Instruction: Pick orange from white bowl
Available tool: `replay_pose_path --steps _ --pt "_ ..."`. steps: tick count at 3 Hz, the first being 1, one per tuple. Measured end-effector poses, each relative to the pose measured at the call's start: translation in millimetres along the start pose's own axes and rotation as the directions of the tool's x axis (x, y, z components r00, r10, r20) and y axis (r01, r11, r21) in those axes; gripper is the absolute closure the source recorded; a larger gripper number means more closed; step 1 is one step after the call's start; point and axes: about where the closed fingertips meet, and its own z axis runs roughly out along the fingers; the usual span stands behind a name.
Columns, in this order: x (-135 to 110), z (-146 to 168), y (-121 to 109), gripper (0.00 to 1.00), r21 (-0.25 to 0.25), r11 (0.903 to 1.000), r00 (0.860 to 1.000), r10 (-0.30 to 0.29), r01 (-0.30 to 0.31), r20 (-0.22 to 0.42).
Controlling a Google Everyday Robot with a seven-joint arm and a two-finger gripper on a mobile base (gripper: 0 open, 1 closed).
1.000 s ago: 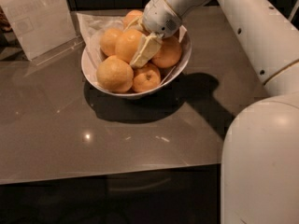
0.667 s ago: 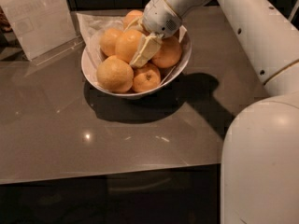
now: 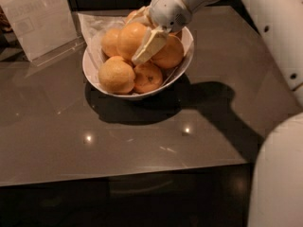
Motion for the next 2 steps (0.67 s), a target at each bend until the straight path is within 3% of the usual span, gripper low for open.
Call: replay_pose_path --steps 1,2 --pt "-32.0 -36.1 19.6 1.0 0.147 0.989 0.997 -0.026 0.014 0.074" --pt "-46.2 -60.0 52.1 1.0 0.251 0.9676 0.992 -0.004 -0.027 0.124"
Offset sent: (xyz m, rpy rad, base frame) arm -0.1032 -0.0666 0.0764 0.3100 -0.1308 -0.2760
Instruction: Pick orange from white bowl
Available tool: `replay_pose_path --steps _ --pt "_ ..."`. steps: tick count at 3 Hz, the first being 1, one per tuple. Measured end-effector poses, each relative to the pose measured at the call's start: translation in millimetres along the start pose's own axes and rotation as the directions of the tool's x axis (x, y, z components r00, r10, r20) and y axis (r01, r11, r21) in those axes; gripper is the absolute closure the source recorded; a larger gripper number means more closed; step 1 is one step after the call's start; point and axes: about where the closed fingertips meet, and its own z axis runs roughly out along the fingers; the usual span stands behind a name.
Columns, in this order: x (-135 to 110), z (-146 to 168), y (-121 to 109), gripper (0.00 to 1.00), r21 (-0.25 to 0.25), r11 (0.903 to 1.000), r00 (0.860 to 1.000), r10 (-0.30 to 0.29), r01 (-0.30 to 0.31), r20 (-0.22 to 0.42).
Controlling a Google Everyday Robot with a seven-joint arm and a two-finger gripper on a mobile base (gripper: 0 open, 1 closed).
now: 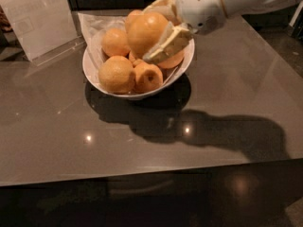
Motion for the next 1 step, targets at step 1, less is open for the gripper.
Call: replay_pose_path --steps 1 --pt "10.2 -7.7 4.5 1.0 0.015 0.9996 1.0 0.025 -0.025 -0.01"
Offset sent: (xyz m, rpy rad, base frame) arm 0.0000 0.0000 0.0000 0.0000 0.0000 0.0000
